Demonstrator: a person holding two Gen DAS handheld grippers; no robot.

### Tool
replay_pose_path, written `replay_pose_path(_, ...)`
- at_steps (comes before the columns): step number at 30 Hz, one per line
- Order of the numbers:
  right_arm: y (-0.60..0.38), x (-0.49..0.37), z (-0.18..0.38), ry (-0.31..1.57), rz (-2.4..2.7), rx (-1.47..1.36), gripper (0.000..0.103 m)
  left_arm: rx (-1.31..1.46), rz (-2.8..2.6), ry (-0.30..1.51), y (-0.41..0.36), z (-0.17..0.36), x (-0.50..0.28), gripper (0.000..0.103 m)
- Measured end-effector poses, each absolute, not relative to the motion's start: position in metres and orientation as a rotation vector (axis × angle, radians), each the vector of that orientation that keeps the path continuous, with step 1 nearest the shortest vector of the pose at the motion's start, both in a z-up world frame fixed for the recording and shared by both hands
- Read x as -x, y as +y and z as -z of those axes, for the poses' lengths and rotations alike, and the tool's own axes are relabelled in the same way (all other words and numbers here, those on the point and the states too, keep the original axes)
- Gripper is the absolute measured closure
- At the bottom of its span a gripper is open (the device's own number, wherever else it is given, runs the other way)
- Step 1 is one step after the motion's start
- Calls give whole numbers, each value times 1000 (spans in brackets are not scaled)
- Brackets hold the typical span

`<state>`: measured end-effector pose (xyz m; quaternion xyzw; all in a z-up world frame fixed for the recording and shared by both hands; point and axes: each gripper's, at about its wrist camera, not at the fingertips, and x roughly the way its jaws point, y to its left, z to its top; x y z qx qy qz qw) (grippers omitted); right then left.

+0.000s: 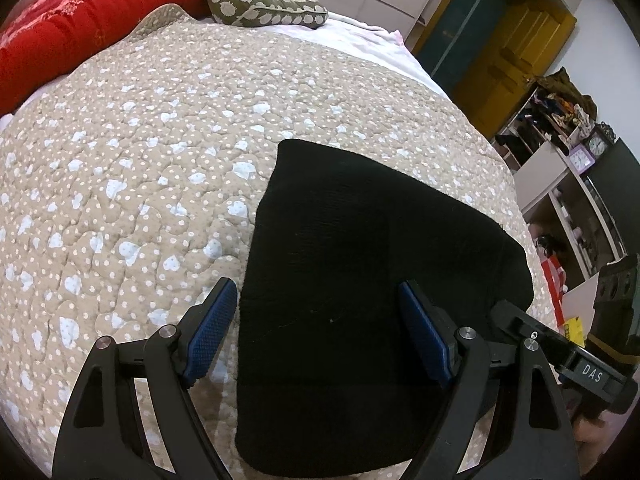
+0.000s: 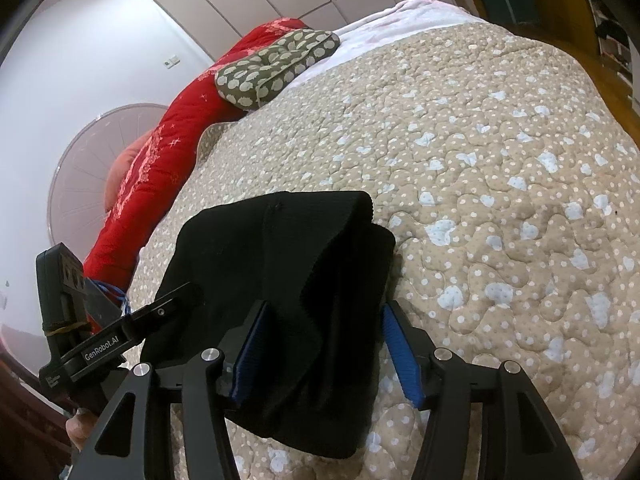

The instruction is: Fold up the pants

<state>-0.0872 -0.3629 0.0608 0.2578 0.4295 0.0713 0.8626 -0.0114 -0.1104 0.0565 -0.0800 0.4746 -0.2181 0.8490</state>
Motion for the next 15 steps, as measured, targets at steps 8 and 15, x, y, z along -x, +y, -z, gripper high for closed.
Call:
replay_pose_path(8, -362, 83, -56, 878, -156, -561, 46, 174, 465, 996, -116, -54, 9, 19)
replay_pose_path(15, -355, 77, -53, 857, -178, -546, 46, 200, 496, 986, -118, -49, 8, 18)
